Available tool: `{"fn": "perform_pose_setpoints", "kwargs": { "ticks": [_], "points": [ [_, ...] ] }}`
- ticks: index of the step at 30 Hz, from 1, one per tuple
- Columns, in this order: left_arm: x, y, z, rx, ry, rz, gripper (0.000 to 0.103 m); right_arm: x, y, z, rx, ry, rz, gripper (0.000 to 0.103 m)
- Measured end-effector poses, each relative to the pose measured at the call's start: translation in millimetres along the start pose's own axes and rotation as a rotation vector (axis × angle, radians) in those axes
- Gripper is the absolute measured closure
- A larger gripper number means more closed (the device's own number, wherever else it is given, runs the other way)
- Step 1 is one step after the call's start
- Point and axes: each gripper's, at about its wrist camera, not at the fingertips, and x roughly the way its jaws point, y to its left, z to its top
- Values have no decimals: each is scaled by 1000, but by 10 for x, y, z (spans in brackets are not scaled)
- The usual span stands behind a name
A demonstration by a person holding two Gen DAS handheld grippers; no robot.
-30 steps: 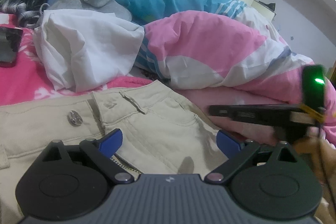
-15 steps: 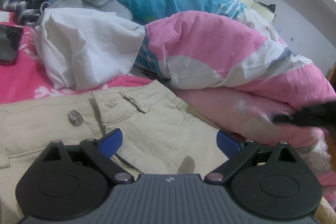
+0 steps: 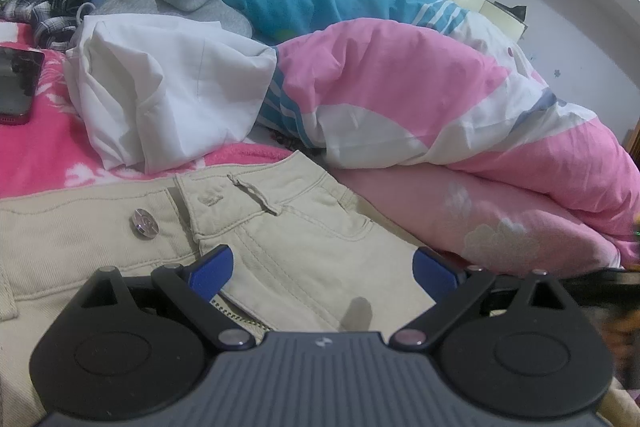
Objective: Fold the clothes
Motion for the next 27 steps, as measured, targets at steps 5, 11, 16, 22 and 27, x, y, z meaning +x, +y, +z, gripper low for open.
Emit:
{"fn": "perform_pose_setpoints", "kwargs": {
  "ticks": [5,11,16,22,27],
  "points": [
    [3,2,0,-2,1,-3,5,-1088,-454,-632,114,23,123,90],
    [12,4,-1,-10,2,-7,5,-709,-956,-1134,209,137,58,103],
    [27,-7,23,-5,22,-2,5,-739,-1556,-868,400,-53,-216,95],
    [-88,-149,96,18,43,27,5,-2189,-1868,-1531,535,-186,-186,77],
    [-346,-607,155,139,49,15,5,-3293,-1935,-2373,579,-228,-298,58]
  ]
}}
